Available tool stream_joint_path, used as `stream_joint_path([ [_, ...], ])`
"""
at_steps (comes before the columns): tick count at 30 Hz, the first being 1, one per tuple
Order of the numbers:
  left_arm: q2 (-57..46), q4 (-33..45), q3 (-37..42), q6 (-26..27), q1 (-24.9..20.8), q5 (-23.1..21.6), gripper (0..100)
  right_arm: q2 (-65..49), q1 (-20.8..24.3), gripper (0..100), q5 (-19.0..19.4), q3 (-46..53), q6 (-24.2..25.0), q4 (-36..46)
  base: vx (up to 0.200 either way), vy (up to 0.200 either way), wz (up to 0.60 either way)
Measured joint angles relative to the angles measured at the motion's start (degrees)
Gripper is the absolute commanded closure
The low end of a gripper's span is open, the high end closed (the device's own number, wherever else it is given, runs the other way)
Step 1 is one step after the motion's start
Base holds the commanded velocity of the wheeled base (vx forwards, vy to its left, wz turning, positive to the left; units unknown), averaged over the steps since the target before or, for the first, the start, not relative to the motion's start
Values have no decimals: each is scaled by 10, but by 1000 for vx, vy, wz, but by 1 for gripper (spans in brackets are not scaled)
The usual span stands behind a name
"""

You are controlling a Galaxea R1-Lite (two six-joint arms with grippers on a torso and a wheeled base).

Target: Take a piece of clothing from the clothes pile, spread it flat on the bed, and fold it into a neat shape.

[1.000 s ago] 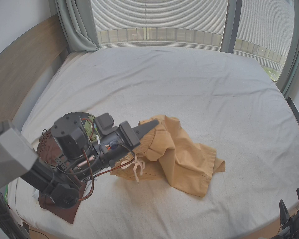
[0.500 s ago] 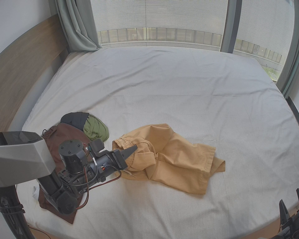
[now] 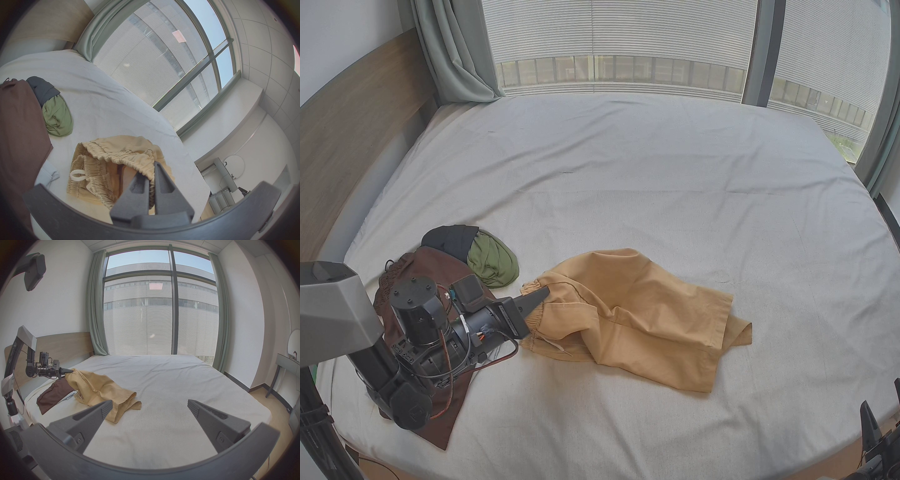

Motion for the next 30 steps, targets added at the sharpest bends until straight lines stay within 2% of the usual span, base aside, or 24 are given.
stream_joint_path([
  [6,-14,0,2,5,-7,0,100,0,0,0,0,0,-1,0,0,0,0],
  [16,-21,0,23,51,-7,-12,100,0,0,0,1,0,-2,0,0,0,0],
  [30,-25,0,25,72,-6,-10,100,0,0,0,3,0,-7,0,0,0,0],
])
